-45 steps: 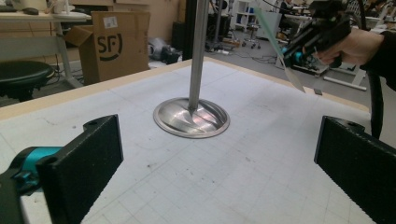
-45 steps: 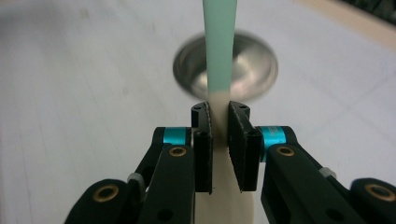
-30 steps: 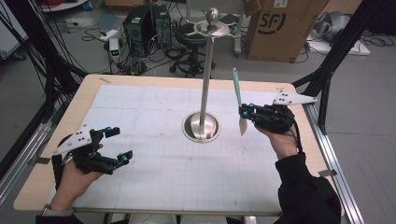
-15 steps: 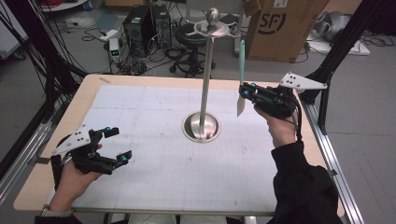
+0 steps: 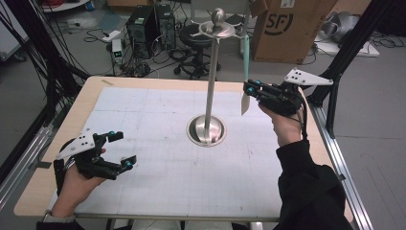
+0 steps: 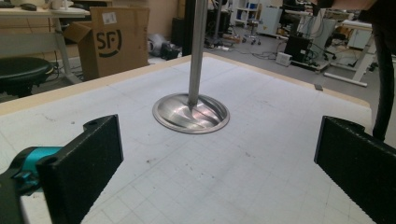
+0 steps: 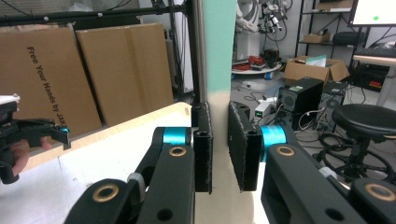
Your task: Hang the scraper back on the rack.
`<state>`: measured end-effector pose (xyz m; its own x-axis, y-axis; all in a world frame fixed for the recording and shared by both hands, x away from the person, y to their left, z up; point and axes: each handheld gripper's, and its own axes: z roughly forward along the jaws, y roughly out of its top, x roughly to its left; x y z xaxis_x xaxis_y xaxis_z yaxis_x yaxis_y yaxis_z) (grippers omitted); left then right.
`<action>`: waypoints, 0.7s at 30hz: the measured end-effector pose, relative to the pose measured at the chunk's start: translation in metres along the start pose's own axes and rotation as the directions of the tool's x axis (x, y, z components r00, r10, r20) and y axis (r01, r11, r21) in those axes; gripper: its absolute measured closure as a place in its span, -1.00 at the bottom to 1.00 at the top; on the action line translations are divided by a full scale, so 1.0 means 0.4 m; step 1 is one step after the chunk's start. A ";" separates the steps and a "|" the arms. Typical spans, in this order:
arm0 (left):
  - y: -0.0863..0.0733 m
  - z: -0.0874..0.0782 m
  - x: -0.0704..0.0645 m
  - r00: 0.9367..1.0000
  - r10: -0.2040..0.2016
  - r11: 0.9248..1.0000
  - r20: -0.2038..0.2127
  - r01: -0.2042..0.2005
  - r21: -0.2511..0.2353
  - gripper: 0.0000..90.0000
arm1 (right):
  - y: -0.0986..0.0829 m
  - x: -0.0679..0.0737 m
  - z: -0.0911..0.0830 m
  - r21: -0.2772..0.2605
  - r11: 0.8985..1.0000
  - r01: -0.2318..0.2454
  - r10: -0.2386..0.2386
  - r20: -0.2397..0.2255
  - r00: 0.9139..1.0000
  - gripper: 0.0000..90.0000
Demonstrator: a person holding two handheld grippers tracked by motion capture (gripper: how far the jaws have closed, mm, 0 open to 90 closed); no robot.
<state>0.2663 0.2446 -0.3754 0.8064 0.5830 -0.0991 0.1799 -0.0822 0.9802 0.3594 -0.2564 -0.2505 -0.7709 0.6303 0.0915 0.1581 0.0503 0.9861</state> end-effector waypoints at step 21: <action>-0.003 0.001 0.001 1.000 -0.002 1.000 0.001 0.002 0.005 -0.96 | -0.004 0.011 0.046 0.026 1.000 -0.001 0.002 -0.016 1.000 0.79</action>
<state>0.2665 0.2447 -0.3766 0.8067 0.5823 -0.1009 0.1839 -0.0851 0.9793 0.3671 -0.2396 -0.2540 -0.7806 0.6176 0.0955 0.1749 0.0693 0.9821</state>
